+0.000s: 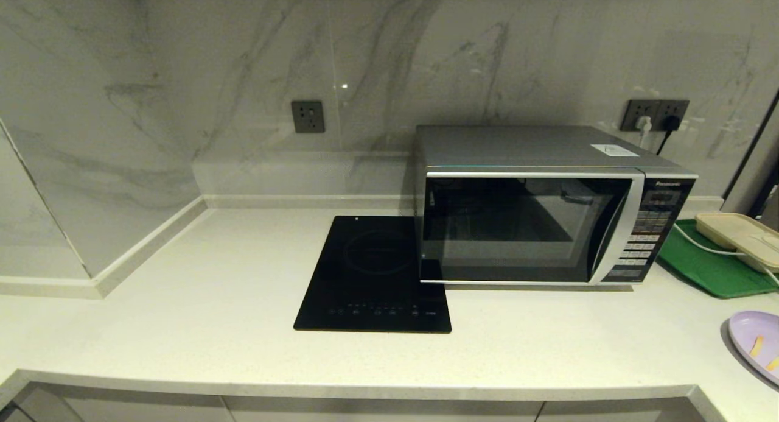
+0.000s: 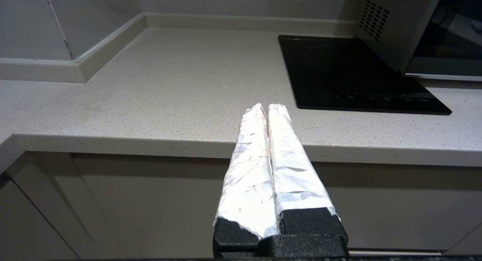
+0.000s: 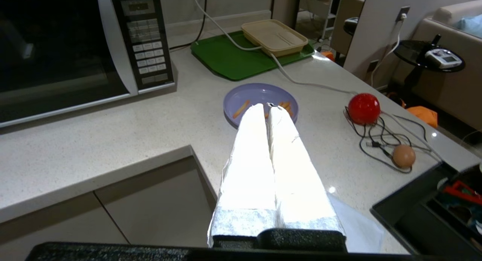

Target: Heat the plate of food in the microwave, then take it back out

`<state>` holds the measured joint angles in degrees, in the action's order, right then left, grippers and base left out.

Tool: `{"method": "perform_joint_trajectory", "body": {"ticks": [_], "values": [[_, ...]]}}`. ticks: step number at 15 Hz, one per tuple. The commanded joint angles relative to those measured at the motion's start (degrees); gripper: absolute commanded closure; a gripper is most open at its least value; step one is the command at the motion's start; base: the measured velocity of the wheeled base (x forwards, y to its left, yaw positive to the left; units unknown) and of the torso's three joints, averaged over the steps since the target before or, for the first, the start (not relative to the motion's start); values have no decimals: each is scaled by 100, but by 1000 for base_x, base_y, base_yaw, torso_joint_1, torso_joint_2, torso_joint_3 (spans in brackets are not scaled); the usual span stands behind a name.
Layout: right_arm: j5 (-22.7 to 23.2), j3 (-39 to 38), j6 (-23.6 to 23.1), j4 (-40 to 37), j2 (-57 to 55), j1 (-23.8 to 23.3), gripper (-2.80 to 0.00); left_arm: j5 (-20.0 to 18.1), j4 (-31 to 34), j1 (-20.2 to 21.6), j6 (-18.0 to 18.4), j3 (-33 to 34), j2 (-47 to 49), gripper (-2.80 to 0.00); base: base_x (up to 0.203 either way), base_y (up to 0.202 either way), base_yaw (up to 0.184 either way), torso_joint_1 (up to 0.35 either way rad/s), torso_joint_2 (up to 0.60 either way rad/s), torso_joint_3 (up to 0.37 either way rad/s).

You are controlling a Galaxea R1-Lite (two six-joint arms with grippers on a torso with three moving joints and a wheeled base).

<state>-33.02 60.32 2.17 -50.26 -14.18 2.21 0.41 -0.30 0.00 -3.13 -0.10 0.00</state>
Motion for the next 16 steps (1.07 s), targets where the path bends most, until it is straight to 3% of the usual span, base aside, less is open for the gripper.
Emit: {"method": "perform_joint_trajectory", "body": {"ticks": [1,3,6,8,12,14,16], "values": [[171,-285,-22,-149,828,-182,0,2,-5,0,-3,1,0,0,0,0,0,0,0,0],[903,-941,8,-174,1377,-191,0,2,-5,0,-3,1,0,0,0,0,0,0,0,0],[3092,-1696,253,20,1423,-194,0,2,-5,0,-3,1,0,0,0,0,0,0,0,0],[3787,-2647,90,694,1420,-195,0,2,-5,0,-3,1,0,0,0,0,0,0,0,0],[4041,-5270,-126,4043,1415,-195,0,2,-5,0,-3,1,0,0,0,0,0,0,0,0],[3960,-5833,191,4862,1414,-195,0,2,-5,0,-3,1,0,0,0,0,0,0,0,0],[3008,-5946,330,5008,1415,-195,0,2,-5,0,-3,1,0,0,0,0,0,0,0,0]]}}
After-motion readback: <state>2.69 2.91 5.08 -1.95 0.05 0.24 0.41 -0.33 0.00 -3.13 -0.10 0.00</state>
